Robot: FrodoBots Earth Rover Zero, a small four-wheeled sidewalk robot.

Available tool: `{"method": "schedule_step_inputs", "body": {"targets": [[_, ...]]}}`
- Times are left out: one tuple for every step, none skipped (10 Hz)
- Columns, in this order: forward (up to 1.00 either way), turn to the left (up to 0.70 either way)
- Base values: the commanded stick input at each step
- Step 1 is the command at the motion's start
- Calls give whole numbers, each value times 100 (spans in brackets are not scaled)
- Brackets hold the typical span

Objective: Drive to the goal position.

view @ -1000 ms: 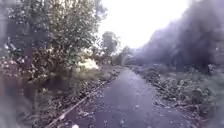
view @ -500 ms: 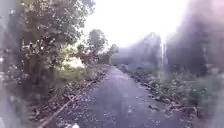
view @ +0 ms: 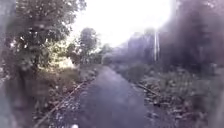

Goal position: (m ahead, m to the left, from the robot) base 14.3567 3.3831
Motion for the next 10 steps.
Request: {"method": "schedule_step_inputs", "body": {"targets": [[50,0],[50,6],[50,12],[50,50],[50,50],[50,0],[50,0],[50,0],[50,0],[50,0]]}}
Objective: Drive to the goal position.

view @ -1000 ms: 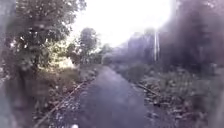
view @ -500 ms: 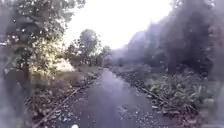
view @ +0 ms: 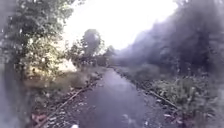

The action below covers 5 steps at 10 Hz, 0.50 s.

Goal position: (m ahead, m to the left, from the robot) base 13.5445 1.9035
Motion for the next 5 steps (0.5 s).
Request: {"method": "schedule_step_inputs", "body": {"targets": [[50,0],[50,0],[50,0],[50,0],[50,0]]}}
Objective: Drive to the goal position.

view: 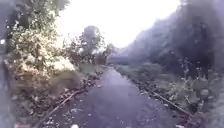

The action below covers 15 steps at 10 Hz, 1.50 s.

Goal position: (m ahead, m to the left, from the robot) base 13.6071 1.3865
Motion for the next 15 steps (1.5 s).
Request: {"method": "schedule_step_inputs", "body": {"targets": [[50,0],[50,0],[50,0],[50,0],[50,0],[50,0],[57,0],[65,0],[70,0],[70,0],[70,0],[70,0],[70,0],[70,0],[70,0]]}}
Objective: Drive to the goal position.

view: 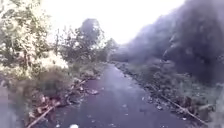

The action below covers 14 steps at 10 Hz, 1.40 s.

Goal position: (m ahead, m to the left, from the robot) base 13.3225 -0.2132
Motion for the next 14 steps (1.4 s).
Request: {"method": "schedule_step_inputs", "body": {"targets": [[70,0],[70,0],[70,0],[70,0],[70,0],[70,0],[70,0],[70,0],[70,0],[76,0],[83,0],[85,0],[85,0],[85,0]]}}
